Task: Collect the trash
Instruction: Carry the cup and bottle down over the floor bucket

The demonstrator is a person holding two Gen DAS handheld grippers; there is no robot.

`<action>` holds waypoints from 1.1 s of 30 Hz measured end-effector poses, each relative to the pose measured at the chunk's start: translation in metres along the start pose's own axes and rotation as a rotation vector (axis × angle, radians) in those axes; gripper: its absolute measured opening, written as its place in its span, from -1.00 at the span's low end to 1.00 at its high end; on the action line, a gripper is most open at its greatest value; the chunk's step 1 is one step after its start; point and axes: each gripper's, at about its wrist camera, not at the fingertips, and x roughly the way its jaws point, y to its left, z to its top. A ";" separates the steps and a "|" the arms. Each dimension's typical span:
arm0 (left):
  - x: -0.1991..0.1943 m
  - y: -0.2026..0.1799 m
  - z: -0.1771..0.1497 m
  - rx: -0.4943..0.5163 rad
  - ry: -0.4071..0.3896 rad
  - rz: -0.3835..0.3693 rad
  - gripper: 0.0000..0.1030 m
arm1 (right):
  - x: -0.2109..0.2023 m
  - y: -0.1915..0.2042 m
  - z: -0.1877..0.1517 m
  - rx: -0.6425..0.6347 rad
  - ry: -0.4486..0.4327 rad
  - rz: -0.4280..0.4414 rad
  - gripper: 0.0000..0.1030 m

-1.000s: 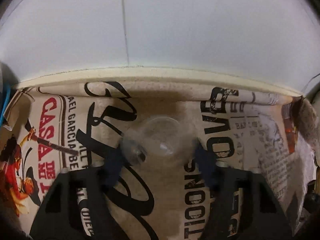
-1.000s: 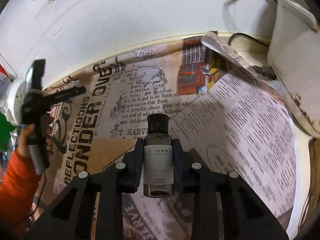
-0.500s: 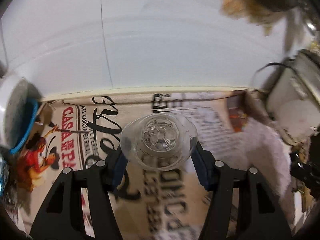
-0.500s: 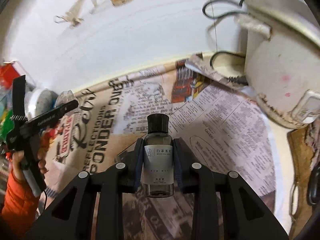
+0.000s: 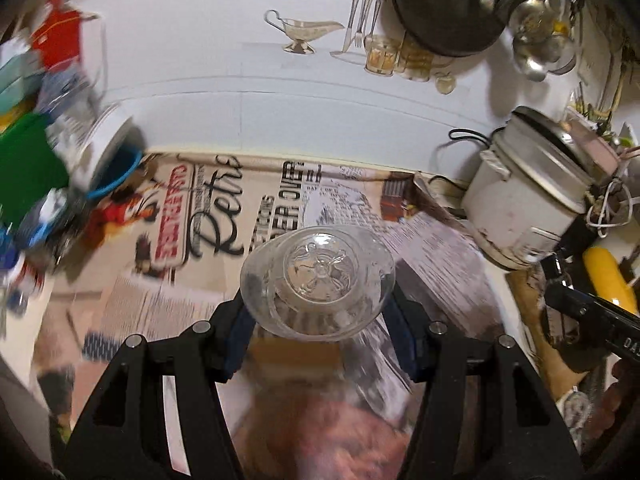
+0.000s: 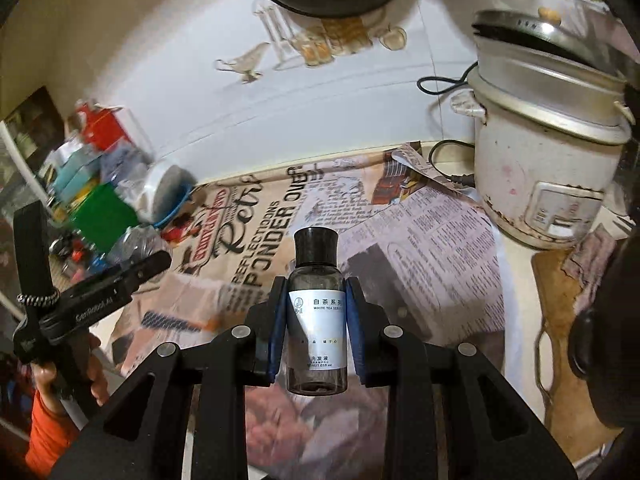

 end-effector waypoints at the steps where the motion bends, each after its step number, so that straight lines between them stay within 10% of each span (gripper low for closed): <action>1: -0.011 -0.002 -0.007 -0.006 -0.003 0.001 0.15 | -0.006 0.003 -0.004 -0.009 -0.003 0.005 -0.50; 17: -0.129 0.038 -0.121 0.044 -0.031 -0.021 0.15 | -0.074 0.092 -0.104 0.006 -0.048 -0.024 -0.50; 33: -0.184 0.064 -0.255 0.151 0.158 -0.080 0.15 | -0.088 0.159 -0.232 0.099 0.073 -0.056 -0.50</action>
